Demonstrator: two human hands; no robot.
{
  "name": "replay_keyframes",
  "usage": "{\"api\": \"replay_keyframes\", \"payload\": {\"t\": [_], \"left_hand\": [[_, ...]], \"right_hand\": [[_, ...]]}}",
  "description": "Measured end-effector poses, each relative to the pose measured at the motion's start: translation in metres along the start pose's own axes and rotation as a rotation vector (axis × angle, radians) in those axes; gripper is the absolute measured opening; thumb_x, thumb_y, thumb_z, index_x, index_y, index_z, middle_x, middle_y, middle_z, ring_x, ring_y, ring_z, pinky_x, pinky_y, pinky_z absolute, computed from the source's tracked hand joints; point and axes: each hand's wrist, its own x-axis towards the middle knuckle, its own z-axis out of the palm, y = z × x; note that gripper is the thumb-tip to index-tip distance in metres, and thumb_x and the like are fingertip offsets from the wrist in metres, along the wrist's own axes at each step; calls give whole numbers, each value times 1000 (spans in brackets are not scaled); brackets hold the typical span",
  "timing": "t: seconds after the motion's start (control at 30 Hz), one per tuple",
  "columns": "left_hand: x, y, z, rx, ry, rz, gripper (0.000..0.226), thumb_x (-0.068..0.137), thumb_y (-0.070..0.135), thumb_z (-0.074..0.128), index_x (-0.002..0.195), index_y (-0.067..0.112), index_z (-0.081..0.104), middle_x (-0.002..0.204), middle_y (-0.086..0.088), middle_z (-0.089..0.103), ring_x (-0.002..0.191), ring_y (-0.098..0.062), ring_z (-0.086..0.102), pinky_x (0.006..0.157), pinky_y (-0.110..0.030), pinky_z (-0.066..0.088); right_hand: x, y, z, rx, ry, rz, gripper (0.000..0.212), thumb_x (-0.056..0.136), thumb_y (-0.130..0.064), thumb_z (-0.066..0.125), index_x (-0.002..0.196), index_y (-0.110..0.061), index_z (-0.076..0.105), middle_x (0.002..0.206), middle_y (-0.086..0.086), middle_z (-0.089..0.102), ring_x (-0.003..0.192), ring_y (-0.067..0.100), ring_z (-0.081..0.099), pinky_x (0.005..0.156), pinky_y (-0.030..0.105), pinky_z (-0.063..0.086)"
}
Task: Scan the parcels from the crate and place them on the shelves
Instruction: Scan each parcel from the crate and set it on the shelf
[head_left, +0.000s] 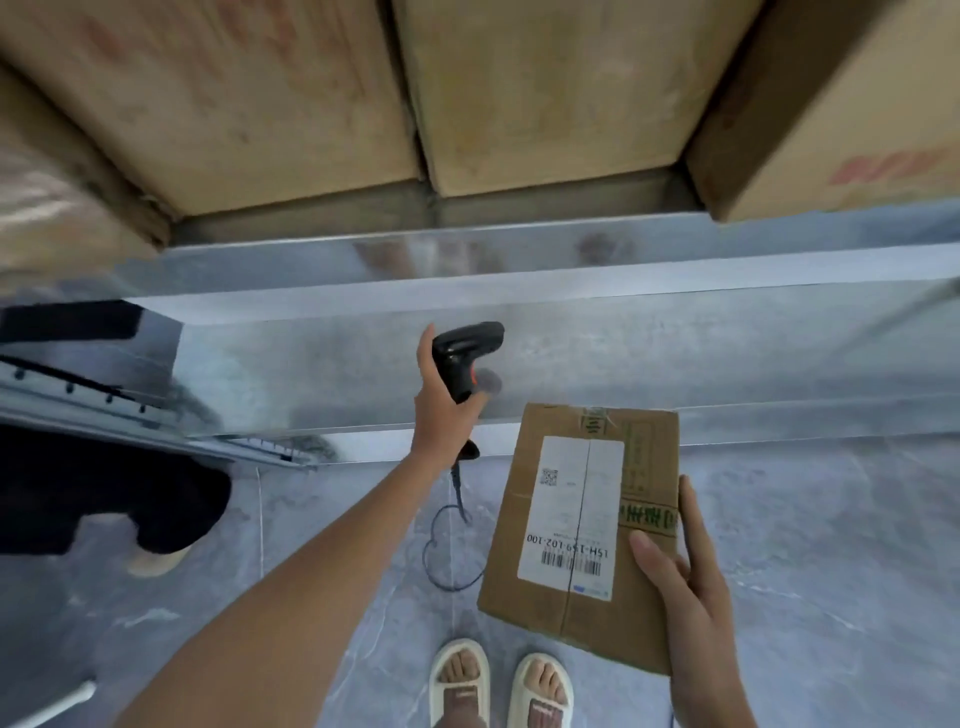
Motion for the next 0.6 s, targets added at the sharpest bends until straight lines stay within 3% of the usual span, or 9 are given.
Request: {"api": "replay_keyframes", "payload": {"t": [0.13, 0.33, 0.47, 0.6], "left_hand": [[-65, 47, -44, -108, -18, -48, 102, 91, -9, 64, 151, 54, 10, 105, -8, 66, 65, -15, 64, 61, -31, 55], [-167, 144, -106, -262, -39, -76, 102, 91, -19, 61, 145, 57, 22, 107, -18, 68, 61, -15, 65, 56, -25, 56], [-229, 210, -136, -296, -43, -42, 103, 92, -19, 60, 139, 66, 26, 97, -14, 67, 51, -15, 59, 52, -25, 53], [-271, 263, -150, -279, -3, 68, 94, 97, -12, 59, 146, 58, 20, 78, 5, 67, 47, -17, 56, 49, -27, 51]], "right_hand": [[-45, -36, 0, -84, 5, -24, 68, 78, -42, 71, 131, -72, 41, 144, -4, 56, 123, 24, 61, 96, 52, 55], [-123, -99, 1, -237, -5, -127, 72, 86, -50, 70, 146, -60, 31, 162, -22, 22, 147, 12, 30, 115, 55, 36], [-169, -141, 1, -310, -17, -174, 79, 82, -50, 60, 153, -46, 26, 164, -14, 19, 149, 9, 21, 120, 54, 26], [-199, -180, -1, -384, -26, -224, 78, 85, -49, 59, 155, -44, 25, 165, -12, 19, 149, 19, 22, 119, 57, 23]]}}
